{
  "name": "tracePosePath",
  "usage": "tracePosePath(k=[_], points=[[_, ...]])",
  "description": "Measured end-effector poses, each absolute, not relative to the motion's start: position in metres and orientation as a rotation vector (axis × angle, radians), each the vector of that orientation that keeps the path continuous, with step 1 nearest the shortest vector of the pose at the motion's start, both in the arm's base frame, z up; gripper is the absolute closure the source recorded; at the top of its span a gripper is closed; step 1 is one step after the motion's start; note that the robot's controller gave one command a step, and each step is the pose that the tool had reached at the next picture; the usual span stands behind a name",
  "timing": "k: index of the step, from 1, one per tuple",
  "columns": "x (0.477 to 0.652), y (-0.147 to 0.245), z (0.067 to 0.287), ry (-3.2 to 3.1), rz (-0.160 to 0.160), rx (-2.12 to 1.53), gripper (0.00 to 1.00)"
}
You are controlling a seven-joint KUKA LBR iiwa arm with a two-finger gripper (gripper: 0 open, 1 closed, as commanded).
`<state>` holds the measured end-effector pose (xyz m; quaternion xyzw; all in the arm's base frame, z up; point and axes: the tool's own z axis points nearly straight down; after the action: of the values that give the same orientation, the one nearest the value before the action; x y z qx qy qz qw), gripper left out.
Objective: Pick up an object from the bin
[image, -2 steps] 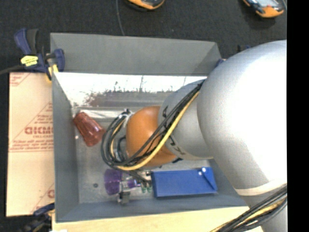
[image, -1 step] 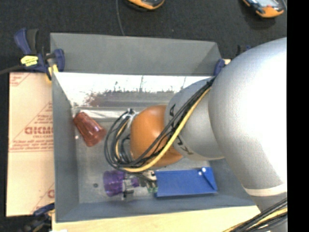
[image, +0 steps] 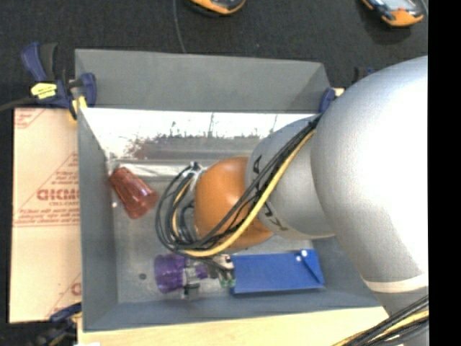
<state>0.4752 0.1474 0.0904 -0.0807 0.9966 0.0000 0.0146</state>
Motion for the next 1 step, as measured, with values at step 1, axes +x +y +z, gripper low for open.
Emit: tracePosePath(k=[1], points=[[0.4774,0.1455,0.0822,3.05,-0.004,-0.61,1.0]])
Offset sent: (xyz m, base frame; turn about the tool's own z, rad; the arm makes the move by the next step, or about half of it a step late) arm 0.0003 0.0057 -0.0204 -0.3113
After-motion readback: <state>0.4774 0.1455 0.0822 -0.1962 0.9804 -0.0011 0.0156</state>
